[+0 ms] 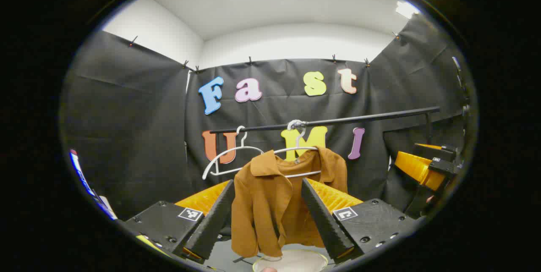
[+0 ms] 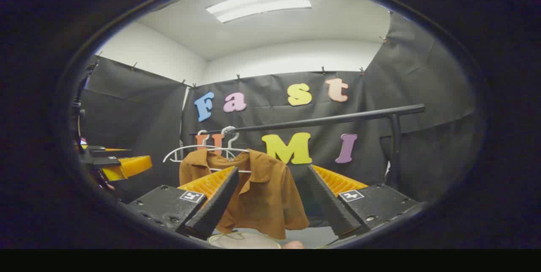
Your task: Grasp the clothes on the hanger with both hands and then place them into the laundry hamper below.
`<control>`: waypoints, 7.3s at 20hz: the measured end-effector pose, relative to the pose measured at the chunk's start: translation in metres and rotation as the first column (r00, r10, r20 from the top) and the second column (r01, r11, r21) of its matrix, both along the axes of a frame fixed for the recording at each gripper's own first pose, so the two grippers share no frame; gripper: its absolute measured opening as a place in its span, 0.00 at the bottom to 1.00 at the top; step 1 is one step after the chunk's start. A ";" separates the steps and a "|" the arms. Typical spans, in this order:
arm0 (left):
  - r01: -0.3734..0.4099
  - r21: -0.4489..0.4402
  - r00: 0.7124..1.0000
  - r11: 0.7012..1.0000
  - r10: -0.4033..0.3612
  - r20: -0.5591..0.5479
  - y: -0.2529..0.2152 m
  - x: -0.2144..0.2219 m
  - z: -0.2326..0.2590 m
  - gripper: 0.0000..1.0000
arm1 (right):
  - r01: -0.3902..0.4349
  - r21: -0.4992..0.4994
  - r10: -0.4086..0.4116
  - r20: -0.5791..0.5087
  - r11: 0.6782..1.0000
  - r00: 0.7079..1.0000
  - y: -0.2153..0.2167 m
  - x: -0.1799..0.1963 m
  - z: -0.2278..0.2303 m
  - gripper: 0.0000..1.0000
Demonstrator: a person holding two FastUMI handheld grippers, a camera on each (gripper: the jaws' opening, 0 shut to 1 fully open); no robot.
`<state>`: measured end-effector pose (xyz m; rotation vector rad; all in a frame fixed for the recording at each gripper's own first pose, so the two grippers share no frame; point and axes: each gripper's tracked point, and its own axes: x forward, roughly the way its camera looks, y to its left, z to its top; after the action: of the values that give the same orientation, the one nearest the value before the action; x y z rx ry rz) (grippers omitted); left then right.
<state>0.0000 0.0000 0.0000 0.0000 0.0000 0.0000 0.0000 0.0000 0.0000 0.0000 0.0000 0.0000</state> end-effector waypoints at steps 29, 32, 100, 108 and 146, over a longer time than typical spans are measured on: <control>-0.017 -0.082 0.984 0.996 0.002 -0.180 -0.026 0.076 -0.076 1.00 | -0.088 0.188 0.144 -0.312 0.978 0.939 0.031 0.095 -0.119 0.99; 0.018 -0.110 0.979 0.994 -0.040 -0.202 -0.025 0.105 -0.089 1.00 | -0.047 0.228 0.129 -0.361 0.973 0.924 0.041 0.127 -0.139 0.94; -0.103 -0.374 0.984 0.922 0.039 -0.175 0.158 0.229 -0.068 0.02 | 0.058 0.747 0.136 -0.195 0.662 0.971 -0.087 0.296 -0.112 0.08; -0.076 -0.500 0.962 0.863 -0.069 -0.265 0.148 0.228 -0.135 0.02 | 0.123 0.734 0.146 -0.291 0.667 0.945 -0.100 0.303 -0.162 0.08; 0.332 -0.339 0.887 0.880 -0.414 -0.205 -0.047 0.112 -0.087 0.02 | -0.312 0.491 0.520 -0.373 0.814 0.769 0.099 0.139 -0.134 0.06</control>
<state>0.1117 -0.0474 -0.0871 -0.3020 0.2780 -0.3936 0.1389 0.0993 -0.1340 0.4212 0.5220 0.4659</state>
